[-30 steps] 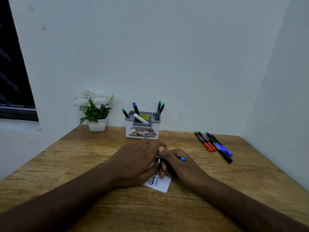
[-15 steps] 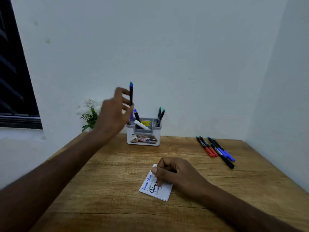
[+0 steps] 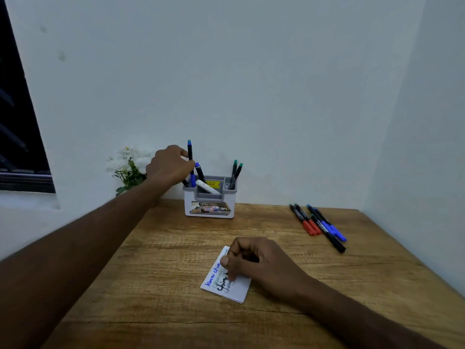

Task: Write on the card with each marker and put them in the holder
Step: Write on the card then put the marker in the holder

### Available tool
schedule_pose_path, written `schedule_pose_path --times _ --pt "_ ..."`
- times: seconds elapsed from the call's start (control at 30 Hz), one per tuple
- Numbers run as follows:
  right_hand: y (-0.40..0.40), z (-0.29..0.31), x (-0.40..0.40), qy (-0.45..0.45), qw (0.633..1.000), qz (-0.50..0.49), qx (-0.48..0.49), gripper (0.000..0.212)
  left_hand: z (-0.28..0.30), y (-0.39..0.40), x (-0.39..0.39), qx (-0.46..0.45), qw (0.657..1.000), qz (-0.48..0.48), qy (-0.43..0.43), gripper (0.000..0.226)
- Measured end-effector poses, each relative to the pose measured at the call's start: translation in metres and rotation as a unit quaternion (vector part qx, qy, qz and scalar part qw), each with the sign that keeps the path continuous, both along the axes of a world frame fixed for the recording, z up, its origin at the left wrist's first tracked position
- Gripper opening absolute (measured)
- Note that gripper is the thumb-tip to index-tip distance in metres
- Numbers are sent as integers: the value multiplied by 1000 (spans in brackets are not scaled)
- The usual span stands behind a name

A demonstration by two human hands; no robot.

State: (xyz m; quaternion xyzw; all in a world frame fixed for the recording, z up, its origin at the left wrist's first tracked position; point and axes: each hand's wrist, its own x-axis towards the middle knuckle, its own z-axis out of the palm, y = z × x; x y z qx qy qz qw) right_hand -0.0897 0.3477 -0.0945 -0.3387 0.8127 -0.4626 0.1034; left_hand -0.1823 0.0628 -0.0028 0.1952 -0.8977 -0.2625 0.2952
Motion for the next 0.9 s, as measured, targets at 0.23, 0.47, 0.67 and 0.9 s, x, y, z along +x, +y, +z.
schedule_pose_path --times 0.23,0.47,0.67,0.9 --pt "1 -3 -4 22 1000 2 13 22 5 13 57 -189 981 -10 50 68" --pt "-1 -8 -8 20 999 -11 -23 13 -86 60 126 -197 907 -363 -79 31" --pt "27 8 -45 202 945 -252 56 27 -101 56 117 -265 843 -455 -112 42" --pt "86 -11 -109 108 842 -354 394 80 -107 53 115 -244 843 -465 -119 43"
